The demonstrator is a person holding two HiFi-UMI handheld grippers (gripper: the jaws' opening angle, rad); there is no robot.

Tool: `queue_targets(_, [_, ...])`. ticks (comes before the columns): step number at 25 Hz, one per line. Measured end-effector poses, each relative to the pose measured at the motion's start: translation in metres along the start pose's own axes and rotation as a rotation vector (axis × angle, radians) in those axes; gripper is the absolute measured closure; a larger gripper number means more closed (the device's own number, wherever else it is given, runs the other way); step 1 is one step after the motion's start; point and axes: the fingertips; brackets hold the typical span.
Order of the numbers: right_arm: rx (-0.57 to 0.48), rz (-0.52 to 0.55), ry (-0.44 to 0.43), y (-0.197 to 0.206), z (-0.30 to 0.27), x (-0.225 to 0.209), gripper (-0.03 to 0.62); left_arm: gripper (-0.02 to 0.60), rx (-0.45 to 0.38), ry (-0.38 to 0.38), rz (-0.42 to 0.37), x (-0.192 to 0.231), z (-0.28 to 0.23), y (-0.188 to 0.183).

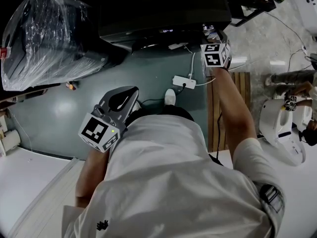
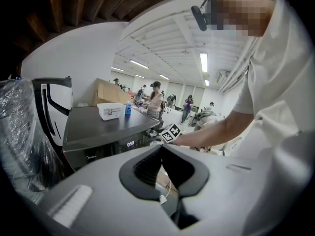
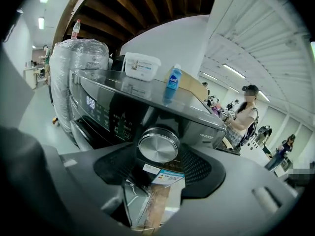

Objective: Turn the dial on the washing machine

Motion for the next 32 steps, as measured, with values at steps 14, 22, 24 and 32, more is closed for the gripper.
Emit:
queue_targets(14, [-0.022,-0.290,-0.060,-0.008,0.002,-0.009,0.344,0.526,-0.003,-0.004,-0.002,0.001,0.000,-0.002])
queue_targets(22, [-0.054,-0.446,-0.127,-0.007,0.002,-0.014,0.342,0.526,0.004,0.007,-0.011,-0.001,-0.004,-0.004])
queue_targets(24, [-0.059,-0.423,-0.117,-0.008,0.003,-0.014,0.342,0.526,0.005,0.007,-0.016,-0.002,-0.003,-0.004])
queue_targets(32, [-0.078,-0.145,-0.072,-0.015,0.016,-0.008,0.342,0.526,-0.002,0.007,-0.014,-0.002,-0.003,-0.004])
Point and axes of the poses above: the fingertips, and each gripper's own axes: z backward along the fingers, x to its left, y out of its underside, and after that the axes turned 1 degree about y, right-handed
